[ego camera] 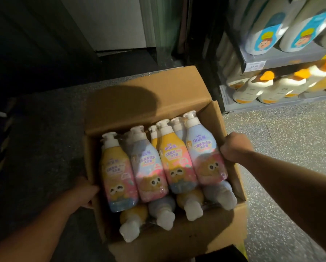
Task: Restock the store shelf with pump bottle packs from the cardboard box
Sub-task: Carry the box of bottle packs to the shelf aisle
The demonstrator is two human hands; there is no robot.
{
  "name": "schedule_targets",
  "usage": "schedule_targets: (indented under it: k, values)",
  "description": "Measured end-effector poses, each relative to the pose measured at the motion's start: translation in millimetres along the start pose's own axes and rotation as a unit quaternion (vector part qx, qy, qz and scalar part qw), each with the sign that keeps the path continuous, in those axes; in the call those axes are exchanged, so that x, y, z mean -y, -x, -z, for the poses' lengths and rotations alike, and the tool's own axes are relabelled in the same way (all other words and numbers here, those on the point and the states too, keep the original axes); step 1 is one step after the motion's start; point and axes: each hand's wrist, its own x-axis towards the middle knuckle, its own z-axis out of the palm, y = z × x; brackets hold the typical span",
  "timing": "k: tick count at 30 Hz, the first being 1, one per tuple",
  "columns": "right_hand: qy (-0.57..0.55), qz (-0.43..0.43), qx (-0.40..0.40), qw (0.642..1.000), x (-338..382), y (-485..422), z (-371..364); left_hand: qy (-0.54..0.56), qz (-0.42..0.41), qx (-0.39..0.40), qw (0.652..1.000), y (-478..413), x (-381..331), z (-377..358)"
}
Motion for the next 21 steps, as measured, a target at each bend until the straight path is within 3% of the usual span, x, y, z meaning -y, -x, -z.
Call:
schedule_targets:
  k: [10, 21]
  values:
    - [0.039, 0.014, -0.011, 0.999, -93.1, 18.5, 22.8, 0.022, -0.027, -0.020, 0.999, 60.0, 10.9, -89.8]
    - [0.008, -0.014, -0.031, 0.999, -197.7, 90.3, 37.0, 0.013, -0.055, -0.007, 0.998, 106.8, 56.4, -153.3]
